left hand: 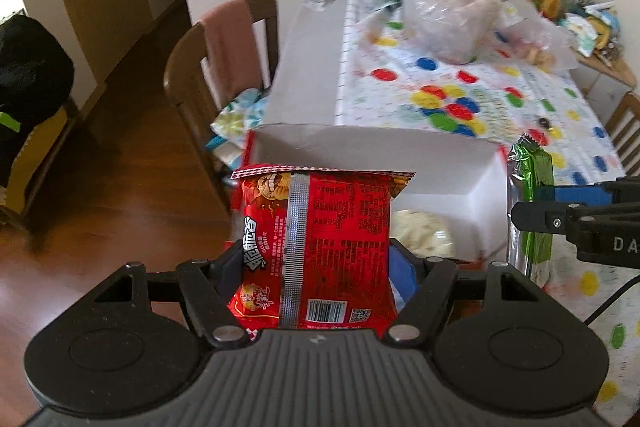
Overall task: Organize snacks
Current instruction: 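Lift both held packets and carry them toward the white box, then lower both packets into the white box and open both grippers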
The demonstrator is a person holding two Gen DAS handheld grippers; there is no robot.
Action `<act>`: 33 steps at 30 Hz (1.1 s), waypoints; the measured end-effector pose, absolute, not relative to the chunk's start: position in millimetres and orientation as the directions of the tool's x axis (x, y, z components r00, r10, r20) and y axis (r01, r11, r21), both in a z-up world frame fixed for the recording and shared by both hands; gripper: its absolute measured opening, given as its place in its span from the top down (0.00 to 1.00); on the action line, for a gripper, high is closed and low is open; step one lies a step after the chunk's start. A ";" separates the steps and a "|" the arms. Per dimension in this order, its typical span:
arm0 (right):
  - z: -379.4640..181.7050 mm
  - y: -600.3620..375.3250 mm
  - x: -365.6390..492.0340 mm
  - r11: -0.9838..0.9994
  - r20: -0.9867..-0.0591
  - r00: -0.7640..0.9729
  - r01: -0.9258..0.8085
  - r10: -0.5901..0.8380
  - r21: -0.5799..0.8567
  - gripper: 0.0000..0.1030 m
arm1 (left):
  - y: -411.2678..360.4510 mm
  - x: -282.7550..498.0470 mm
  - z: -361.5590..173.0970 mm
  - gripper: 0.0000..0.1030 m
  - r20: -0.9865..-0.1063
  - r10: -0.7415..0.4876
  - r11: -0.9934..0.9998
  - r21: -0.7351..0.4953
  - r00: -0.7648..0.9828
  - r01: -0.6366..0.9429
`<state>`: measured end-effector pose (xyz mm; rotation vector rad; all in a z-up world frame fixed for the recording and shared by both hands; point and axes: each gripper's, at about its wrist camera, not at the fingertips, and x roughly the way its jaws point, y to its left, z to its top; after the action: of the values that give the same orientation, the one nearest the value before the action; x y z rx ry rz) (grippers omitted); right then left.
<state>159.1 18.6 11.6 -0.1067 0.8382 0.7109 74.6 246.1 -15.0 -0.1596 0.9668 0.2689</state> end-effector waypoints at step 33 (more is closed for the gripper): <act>-73.6 114.4 189.0 0.808 -0.870 0.312 -0.570 0.380 0.148 0.58 | 257.8 104.1 -80.6 0.31 -0.896 0.111 0.981 0.030 0.429 -0.192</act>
<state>189.0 114.4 -73.6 -0.2007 1.0845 0.6326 104.1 257.8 -80.6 -0.0806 1.1119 0.1894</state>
